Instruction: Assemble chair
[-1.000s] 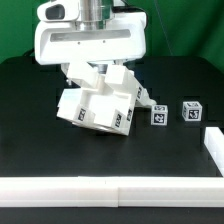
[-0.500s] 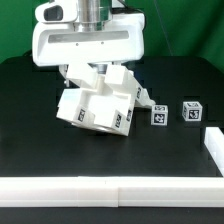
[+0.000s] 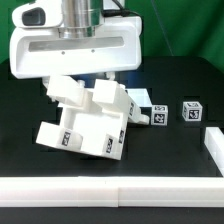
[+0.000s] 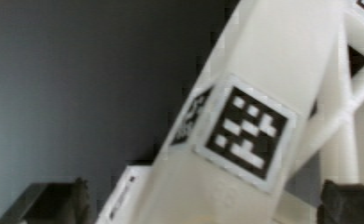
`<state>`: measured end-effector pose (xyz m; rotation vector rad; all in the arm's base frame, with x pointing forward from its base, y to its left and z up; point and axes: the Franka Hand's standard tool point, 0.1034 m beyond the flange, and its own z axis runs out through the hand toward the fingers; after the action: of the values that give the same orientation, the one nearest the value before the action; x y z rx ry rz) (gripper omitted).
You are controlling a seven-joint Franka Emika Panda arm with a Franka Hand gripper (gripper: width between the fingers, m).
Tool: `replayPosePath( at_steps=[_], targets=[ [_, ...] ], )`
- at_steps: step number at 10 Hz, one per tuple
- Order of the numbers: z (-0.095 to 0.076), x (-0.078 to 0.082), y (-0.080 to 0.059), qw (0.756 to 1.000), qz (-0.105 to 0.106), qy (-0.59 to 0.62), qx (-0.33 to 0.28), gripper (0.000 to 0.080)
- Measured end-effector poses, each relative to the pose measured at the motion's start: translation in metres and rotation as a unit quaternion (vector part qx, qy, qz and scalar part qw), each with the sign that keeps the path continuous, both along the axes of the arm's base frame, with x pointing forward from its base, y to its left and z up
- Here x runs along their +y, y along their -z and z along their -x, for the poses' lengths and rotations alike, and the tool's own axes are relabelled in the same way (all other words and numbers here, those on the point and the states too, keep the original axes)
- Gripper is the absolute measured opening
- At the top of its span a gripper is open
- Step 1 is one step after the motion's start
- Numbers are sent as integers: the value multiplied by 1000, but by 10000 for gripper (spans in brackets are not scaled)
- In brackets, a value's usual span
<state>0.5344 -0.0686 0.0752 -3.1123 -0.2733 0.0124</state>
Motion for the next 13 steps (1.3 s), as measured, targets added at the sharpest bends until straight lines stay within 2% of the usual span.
replayPosePath(
  at_steps=[4,5,7,8,9,13],
  targets=[
    [1,4,0,1000,0,9,2,649],
    [3,10,-9,1000,-9,19,13,649],
    [-11,10,-42,999,-27,38,27,649],
    [-19,7,-58,998,-32,40,26,649],
    [-22,3,-68,998,-34,43,25,649],
    [-21,2,-63,998,-32,43,25,649]
  ],
)
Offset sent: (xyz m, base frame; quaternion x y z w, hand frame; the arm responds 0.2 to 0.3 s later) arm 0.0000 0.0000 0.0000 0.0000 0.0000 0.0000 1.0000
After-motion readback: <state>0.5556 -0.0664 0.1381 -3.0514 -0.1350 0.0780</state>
